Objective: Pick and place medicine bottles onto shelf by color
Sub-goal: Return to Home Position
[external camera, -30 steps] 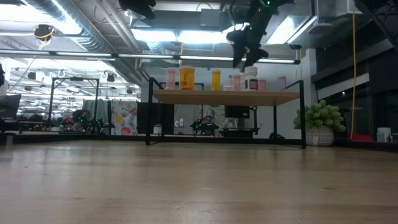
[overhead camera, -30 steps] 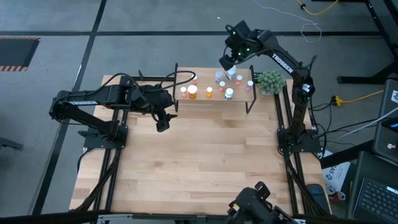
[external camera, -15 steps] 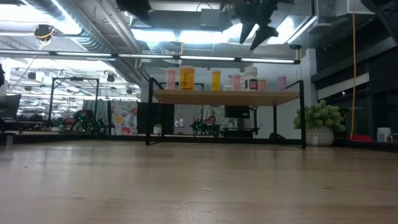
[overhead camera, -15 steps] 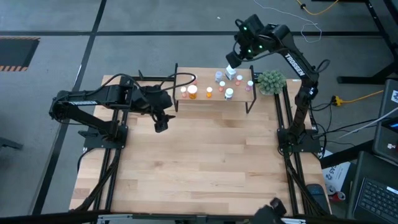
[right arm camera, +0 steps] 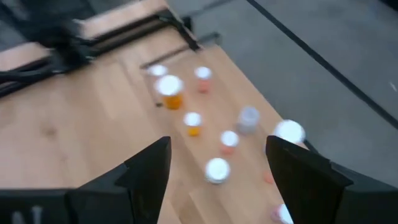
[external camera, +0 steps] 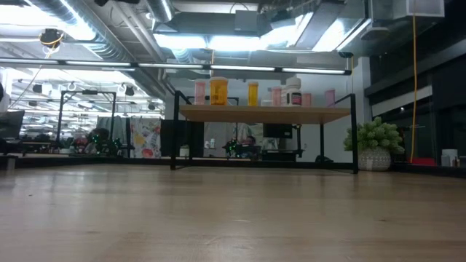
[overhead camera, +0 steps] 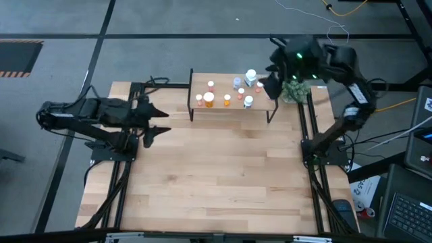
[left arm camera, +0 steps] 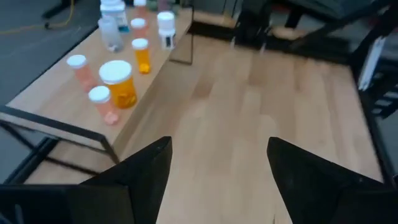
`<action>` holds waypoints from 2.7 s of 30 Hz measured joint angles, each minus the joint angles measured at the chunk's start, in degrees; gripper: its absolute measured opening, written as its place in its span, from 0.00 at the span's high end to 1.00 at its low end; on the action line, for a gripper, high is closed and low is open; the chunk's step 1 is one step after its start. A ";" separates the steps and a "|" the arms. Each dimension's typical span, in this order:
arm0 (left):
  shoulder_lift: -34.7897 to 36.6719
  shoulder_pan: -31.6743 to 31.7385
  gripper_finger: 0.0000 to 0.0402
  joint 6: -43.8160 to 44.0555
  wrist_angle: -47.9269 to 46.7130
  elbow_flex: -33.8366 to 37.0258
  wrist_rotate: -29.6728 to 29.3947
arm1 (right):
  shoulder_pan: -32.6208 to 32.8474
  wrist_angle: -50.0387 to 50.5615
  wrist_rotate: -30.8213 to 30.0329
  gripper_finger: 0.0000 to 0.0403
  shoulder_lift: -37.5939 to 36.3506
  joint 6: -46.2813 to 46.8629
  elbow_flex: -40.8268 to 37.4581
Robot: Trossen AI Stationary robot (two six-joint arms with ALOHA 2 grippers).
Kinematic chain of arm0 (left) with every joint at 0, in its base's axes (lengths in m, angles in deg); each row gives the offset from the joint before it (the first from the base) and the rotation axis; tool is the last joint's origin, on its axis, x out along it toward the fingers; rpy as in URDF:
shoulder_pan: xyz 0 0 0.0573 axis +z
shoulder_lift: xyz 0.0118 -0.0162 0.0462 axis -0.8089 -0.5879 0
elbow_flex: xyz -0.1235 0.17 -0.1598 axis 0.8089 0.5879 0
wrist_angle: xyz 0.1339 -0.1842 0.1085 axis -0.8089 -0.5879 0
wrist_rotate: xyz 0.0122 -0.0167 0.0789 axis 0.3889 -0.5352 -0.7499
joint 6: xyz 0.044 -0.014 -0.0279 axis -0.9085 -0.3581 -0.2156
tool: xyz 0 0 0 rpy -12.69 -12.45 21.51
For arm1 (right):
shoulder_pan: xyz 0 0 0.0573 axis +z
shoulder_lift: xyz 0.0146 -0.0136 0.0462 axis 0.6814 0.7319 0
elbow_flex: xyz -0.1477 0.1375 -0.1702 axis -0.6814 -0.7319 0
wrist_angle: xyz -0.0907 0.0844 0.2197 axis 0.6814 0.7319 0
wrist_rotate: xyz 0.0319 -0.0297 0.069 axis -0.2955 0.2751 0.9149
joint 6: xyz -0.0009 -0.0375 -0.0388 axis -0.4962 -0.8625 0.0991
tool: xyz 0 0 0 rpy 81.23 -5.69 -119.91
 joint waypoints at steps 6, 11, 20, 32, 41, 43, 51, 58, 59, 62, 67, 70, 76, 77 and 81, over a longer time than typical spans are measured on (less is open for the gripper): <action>10.29 -0.61 0.35 -0.95 12.30 14.34 0.05 | 7.33 -9.05 -1.21 0.34 -9.96 2.43 -15.14; 17.06 -0.61 0.35 -1.05 20.30 24.77 0.12 | 11.85 -25.29 -1.21 0.34 -22.73 6.17 -39.02; 26.92 -0.58 0.35 -0.69 33.69 39.47 0.26 | 21.80 -62.64 -1.15 0.34 -44.41 9.43 -80.11; 33.68 -0.58 0.35 -1.39 43.42 49.65 1.73 | 27.86 -85.28 -5.38 0.34 -55.84 13.76 -105.81; 33.77 -0.56 0.35 -3.38 50.21 54.64 1.50 | 30.13 -87.07 -12.60 0.34 -55.96 16.65 -110.28; 33.77 -0.56 0.35 -2.70 50.49 55.59 1.50 | 30.52 -87.30 -13.15 0.34 -55.96 16.82 -110.94; 33.75 -0.56 0.35 -2.95 58.66 60.73 1.63 | 30.82 -87.26 -13.17 0.34 -55.96 17.98 -111.26; 33.75 -0.56 0.35 -3.48 60.06 61.70 2.62 | 30.79 -87.18 -13.17 0.34 -55.93 17.92 -111.26; 33.77 -0.58 0.35 -3.99 60.06 61.70 2.84 | 30.79 -87.17 -13.17 0.34 -55.93 17.90 -111.26; 33.75 -0.58 0.35 -5.53 59.53 61.70 2.99 | 30.79 -86.66 -13.22 0.35 -55.93 17.85 -111.26; 33.77 -0.57 0.35 -5.76 57.68 61.70 3.07 | 30.79 -85.32 -13.79 0.35 -55.89 17.80 -111.26; 33.75 -0.58 0.35 -5.06 56.08 61.70 3.16 | 30.79 -83.84 -15.86 0.35 -55.80 17.79 -111.26; 33.75 -0.58 0.35 -4.57 55.89 61.70 3.01 | 30.77 -81.09 -16.27 0.35 -55.78 17.71 -111.26; 33.75 -0.57 0.35 -4.56 55.89 61.70 3.01 | 30.77 -81.11 -16.27 0.35 -55.78 17.27 -111.26; 33.75 -0.56 0.35 -4.55 55.89 61.70 2.98 | 30.77 -81.10 -16.16 0.35 -55.78 13.82 -111.26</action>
